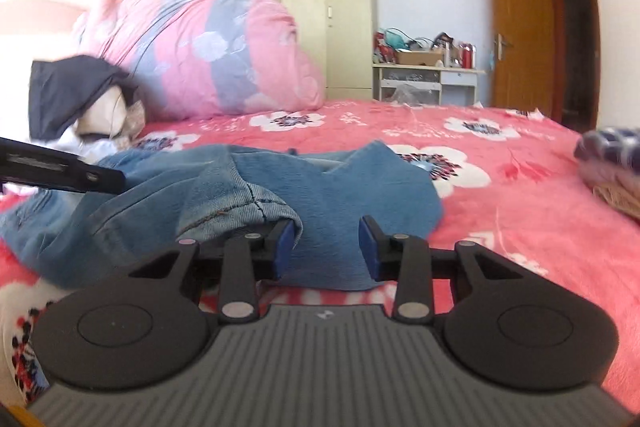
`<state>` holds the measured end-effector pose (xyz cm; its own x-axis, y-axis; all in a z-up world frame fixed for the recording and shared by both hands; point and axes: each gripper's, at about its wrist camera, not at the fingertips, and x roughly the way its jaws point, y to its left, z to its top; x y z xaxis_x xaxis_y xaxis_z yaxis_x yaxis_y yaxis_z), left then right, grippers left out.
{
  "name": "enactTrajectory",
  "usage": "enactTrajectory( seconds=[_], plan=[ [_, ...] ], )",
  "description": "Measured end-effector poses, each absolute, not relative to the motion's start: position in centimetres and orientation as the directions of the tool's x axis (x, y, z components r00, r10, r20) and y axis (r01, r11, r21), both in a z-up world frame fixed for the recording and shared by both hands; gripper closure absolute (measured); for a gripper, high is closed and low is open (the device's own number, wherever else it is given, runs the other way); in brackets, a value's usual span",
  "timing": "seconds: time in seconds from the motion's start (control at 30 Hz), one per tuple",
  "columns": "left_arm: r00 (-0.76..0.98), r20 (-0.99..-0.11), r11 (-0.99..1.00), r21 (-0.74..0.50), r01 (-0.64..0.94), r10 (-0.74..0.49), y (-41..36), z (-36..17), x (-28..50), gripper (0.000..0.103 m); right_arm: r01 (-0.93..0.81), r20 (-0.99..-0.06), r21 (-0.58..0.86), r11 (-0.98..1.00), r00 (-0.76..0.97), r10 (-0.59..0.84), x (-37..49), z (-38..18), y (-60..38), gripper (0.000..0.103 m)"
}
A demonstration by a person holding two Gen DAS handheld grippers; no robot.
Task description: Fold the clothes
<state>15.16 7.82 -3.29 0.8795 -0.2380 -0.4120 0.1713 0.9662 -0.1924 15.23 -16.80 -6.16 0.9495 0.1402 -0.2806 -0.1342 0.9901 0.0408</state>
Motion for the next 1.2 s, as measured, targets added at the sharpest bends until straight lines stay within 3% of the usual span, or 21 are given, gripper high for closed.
enactTrajectory(
  seconds=[0.27, 0.43, 0.5, 0.57, 0.9, 1.2],
  plan=[
    [0.847, -0.445, 0.952, -0.045, 0.304, -0.291, 3.7, -3.8, 14.3, 0.048, -0.251, -0.276, 0.191, 0.949, 0.914, 0.298, 14.9, -6.9, -16.7, 0.069],
    [0.836, -0.464, 0.952, -0.052, 0.303, -0.292, 3.0, -4.9, 14.2, 0.048, -0.343, -0.298, 0.230, 0.911, 0.866, 0.401, 15.2, -7.1, -15.3, 0.072],
    [0.840, -0.462, 0.954, -0.045, 0.296, -0.283, 3.0, -4.7, 13.9, 0.048, -0.348, -0.303, 0.212, 0.913, 0.865, 0.400, 15.5, -7.1, -14.8, 0.090],
    [0.848, -0.453, 0.956, -0.035, 0.290, -0.274, 3.2, -4.2, 13.5, 0.048, -0.331, -0.289, 0.211, 0.920, 0.877, 0.383, 15.6, -6.8, -15.1, 0.098],
    [0.853, -0.428, 0.954, -0.107, 0.281, -0.300, 3.1, -2.4, 13.7, 0.047, -0.184, -0.086, 0.276, 0.943, 0.973, 0.215, 16.7, -1.2, -24.2, 0.100],
    [0.846, -0.407, 0.938, -0.124, 0.323, -0.345, -0.4, -2.0, 17.2, 0.043, -0.146, -0.075, 0.357, 0.923, 0.980, 0.185, 21.2, 0.7, -32.3, 0.101]
  ],
)
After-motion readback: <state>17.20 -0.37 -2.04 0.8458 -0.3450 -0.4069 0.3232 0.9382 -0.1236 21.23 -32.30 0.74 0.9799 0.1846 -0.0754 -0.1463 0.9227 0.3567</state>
